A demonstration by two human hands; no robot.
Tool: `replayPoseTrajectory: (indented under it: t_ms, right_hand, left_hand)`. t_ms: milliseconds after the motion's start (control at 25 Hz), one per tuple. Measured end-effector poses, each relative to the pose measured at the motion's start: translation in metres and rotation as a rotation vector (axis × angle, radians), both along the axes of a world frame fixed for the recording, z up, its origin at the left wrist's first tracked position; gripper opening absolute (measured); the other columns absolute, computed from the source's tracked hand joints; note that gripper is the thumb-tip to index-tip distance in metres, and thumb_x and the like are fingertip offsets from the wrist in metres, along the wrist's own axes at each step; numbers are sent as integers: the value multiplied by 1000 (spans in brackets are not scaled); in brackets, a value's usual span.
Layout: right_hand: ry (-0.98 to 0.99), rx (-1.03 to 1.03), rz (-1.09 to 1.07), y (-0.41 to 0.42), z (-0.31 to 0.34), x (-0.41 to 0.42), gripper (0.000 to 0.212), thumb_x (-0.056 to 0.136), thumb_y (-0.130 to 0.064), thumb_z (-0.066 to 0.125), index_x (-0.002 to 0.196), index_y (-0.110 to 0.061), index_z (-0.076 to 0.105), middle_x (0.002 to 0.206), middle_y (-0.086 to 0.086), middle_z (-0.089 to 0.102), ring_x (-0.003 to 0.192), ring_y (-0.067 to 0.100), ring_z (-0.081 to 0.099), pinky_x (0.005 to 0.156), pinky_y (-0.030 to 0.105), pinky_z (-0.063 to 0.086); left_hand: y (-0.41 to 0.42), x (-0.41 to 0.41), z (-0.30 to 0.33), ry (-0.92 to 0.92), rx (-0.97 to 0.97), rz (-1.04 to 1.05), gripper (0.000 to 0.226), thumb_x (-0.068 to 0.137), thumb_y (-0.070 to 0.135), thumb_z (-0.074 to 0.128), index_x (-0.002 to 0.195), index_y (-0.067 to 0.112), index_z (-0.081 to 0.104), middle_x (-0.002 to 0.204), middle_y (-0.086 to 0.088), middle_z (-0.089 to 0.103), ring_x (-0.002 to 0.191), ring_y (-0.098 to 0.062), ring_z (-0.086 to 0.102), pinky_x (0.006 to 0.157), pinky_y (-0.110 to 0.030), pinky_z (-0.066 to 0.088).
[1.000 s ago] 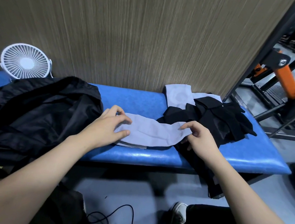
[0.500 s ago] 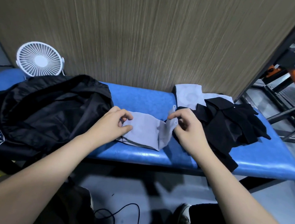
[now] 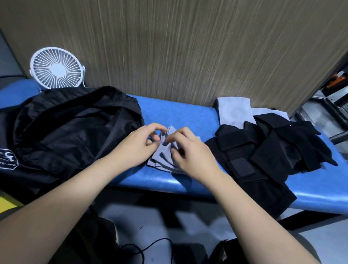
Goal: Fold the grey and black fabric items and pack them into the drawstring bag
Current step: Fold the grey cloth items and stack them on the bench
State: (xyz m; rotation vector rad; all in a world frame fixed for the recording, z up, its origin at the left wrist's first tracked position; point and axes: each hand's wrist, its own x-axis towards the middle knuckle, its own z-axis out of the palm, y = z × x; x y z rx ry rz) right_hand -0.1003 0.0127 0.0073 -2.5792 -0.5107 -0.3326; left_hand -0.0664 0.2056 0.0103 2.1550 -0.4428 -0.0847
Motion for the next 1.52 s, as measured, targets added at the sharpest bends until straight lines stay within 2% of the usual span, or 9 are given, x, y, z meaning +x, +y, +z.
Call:
replayPoseTrajectory:
  t_ms: [200,440,600,720,840,960,1240,1400,1520]
  right_hand:
    - [120,141,8,-2,-2,6,40,83,-14,71,121,-20,59,100,-16,51,90,-4,45,93,42,44]
    - [158,335,12,-16,3,1,25,82,-11,73,104,-18,62,103,-6,68,96,13,63,88,33,51]
    - [8,172,-35,-43,2,0,26,83,-27,66,108,-21,66,118,-7,61,113,21,56,101,39,42]
    - [119,70,-59,-59,0,-5,47,87,-39,66,131,-23,60,146,1,49,136,23,43,115,39,33]
    - [277,-93,-14,-66,-8,-9,70,93,-45,65,153,-22,38,165,5,23,150,22,25,123,36,22]
    - [348,-209,19,-68,-14,-7,77,97,-54,55,160,-26,19,169,0,8,153,21,19,124,38,17]
    - [328,-273,40,-53,-15,6,78,98,-58,48,161,-26,16,169,2,8,153,20,15,125,34,10]
    - [336,-255,44,-43,-18,17,78,98,-59,48,161,-27,16,169,2,9,154,19,14,125,37,10]
    - [333,-214,43,-43,-16,18,77,97,-57,53,160,-27,21,168,0,13,152,19,18,125,38,12]
  left_hand:
    - [3,1,1,-9,-26,-27,25,96,26,59,113,45,64,97,10,62,81,-11,64,83,-29,51]
    - [-2,-5,-1,-24,50,-10,24,86,25,72,109,33,69,97,3,53,64,-5,55,77,-20,49]
    - [0,-5,-1,-4,79,-6,25,84,19,74,107,30,67,103,2,53,72,-16,64,84,-25,51]
    - [0,-5,-1,5,95,-8,24,85,20,73,106,30,66,106,2,51,72,-16,64,85,-27,53]
    - [1,-4,-3,-1,131,-11,25,87,24,73,109,31,64,109,4,48,80,-10,61,86,-17,49]
    - [2,-5,-2,6,196,-26,29,89,28,72,115,33,61,112,5,46,95,1,54,83,-4,36]
    - [1,-7,-4,-77,267,-18,45,94,13,59,132,37,57,132,8,37,94,-7,50,95,-21,39]
    - [1,-1,-12,-123,367,61,45,95,11,51,131,34,63,143,3,40,122,-21,49,107,-29,38]
    - [3,-3,-10,-151,363,78,43,94,14,53,129,36,64,141,5,44,120,-19,52,104,-29,41]
